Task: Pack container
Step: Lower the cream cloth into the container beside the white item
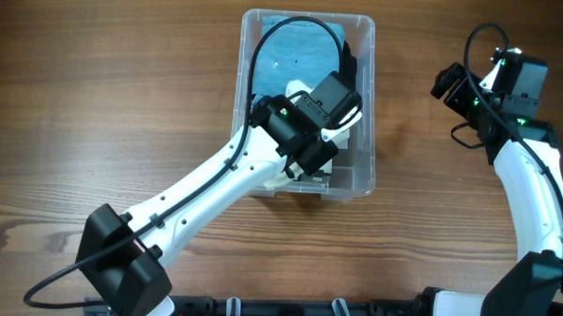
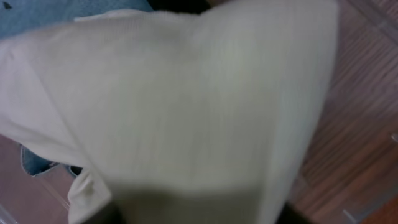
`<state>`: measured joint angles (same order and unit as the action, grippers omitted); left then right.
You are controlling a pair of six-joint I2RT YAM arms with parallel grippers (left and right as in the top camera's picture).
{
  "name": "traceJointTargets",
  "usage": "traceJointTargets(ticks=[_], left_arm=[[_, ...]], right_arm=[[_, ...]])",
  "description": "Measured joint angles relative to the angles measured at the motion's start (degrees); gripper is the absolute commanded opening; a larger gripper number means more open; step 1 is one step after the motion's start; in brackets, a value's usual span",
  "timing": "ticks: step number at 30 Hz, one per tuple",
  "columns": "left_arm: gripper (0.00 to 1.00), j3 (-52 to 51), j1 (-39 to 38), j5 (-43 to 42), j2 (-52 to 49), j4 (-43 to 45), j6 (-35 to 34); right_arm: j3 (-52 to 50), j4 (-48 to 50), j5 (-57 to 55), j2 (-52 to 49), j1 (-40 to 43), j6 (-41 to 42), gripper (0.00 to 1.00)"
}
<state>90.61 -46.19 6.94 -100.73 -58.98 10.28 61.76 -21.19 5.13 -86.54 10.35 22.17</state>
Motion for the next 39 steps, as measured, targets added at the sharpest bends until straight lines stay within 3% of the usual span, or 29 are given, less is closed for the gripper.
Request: traceJointTargets(ticks=[11,18,23,33,39], left_arm=[[1.00,0.0,-0.4,0.3,0.0,9.2,0.4],[1.00,0.0,-0.4,0.6,0.1,2.6,0.4],[0.99,0.0,-0.4,-0.1,0.1,8.3,-1.9],[1.00,0.0,-0.4,-4.0,0.1,4.0,-3.6],[1.00,0.0,-0.4,-3.1,-1.5,3.8,0.3]], right_arm=[[0.0,0.0,0.0,0.0,0.0,0.0,1.00],[0.0,0.0,0.0,0.0,0.0,0.0,1.00],[0.0,0.0,0.0,0.0,0.0,0.0,1.00],[0.0,0.0,0.0,0.0,0.0,0.0,1.00],[0.0,0.0,0.0,0.0,0.0,0.0,1.00]])
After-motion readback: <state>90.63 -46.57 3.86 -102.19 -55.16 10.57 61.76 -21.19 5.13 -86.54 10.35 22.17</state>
